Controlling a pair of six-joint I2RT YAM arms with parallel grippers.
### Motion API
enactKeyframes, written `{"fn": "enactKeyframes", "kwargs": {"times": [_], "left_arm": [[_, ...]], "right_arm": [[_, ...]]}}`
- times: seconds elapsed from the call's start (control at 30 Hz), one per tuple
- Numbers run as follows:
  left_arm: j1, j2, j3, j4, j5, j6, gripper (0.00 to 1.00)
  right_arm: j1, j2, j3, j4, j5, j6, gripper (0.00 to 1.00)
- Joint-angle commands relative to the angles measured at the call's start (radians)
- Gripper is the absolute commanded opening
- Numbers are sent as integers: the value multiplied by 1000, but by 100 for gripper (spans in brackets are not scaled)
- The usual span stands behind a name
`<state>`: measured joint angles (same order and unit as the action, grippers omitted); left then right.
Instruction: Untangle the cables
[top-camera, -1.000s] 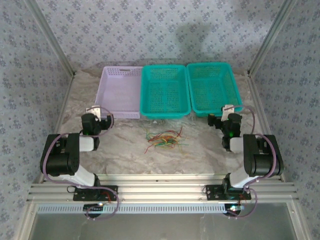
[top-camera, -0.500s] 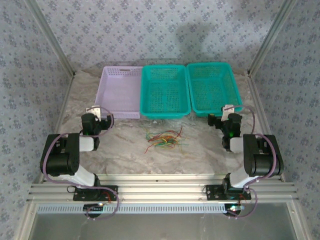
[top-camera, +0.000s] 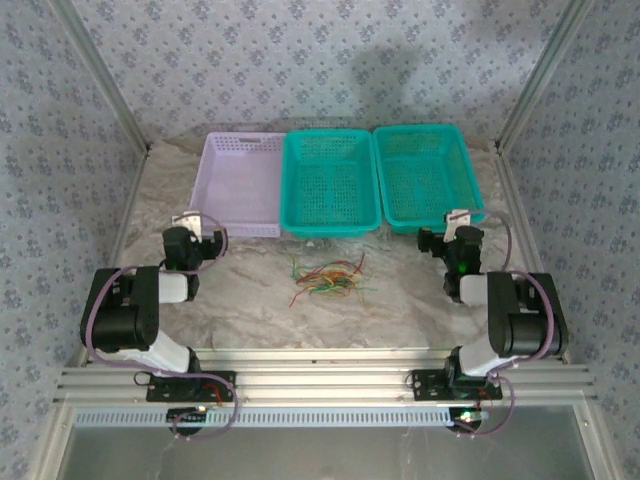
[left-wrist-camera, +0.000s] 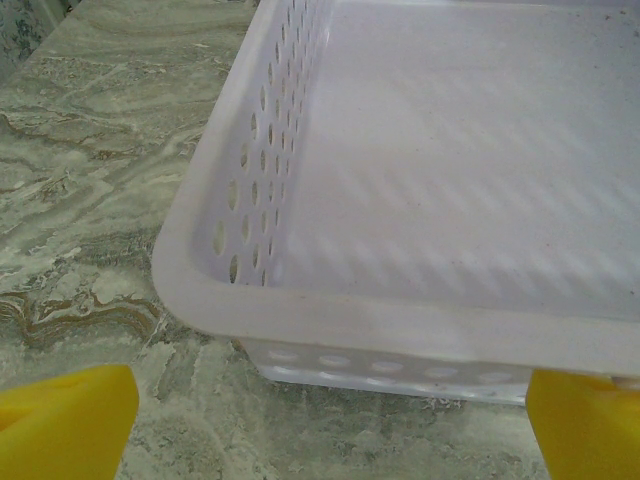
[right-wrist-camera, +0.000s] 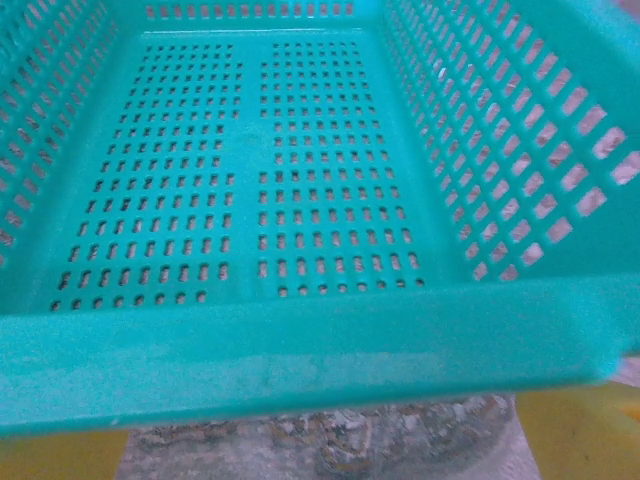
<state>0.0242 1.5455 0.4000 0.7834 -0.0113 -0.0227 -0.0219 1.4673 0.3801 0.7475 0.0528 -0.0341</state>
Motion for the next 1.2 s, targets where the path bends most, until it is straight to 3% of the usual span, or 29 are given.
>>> {"fn": "enactKeyframes", "kwargs": {"times": [0.0, 0.1, 0.2, 0.33, 0.43, 0.5, 0.6, 0.7, 0.8, 0.87, 0.93, 1.03, 1.07, 1.1, 1.17], "left_arm": [[0, -10, 14, 30, 16, 6, 100], [1, -10, 14, 29, 15, 6, 100], [0, -9, 13, 29, 16, 6, 100], [1, -10, 14, 28, 14, 7, 100], [3, -10, 14, 28, 19, 5, 100], [15, -10, 14, 28, 40, -2, 100], [13, -10, 14, 31, 39, -2, 100], [15, -68, 33, -44, 55, 5, 100], [13, -150, 41, -124, 18, -9, 100], [9, -217, 36, -187, 11, -24, 100], [-34, -285, 30, -239, -26, -14, 100], [-136, -370, 27, -279, -198, -60, 100], [-144, -393, 32, -304, -179, -74, 100], [-145, -421, 55, -380, -143, -96, 100], [-144, -457, 159, -607, -205, -216, 100]], "right_arm": [[46, -107, 18, -64, 130, -4, 100], [77, -201, -5, -91, 176, -12, 100], [105, -323, 27, -232, 180, 15, 100], [114, -470, 48, -292, 63, 41, 100], [108, -556, 67, -320, 83, 235, 100], [93, -591, 112, -439, 109, 407, 100], [70, -614, 130, -484, 76, 477, 100], [62, -628, 115, -558, 185, 735, 100], [48, -633, 100, -468, 92, 672, 100], [64, -630, 132, -505, 84, 630, 100], [73, -631, 147, -529, 93, 612, 100], [76, -647, 139, -528, 93, 600, 100], [80, -648, 135, -524, 90, 602, 100], [82, -649, 132, -521, 88, 598, 100], [92, -646, 134, -524, 91, 585, 100]]}}
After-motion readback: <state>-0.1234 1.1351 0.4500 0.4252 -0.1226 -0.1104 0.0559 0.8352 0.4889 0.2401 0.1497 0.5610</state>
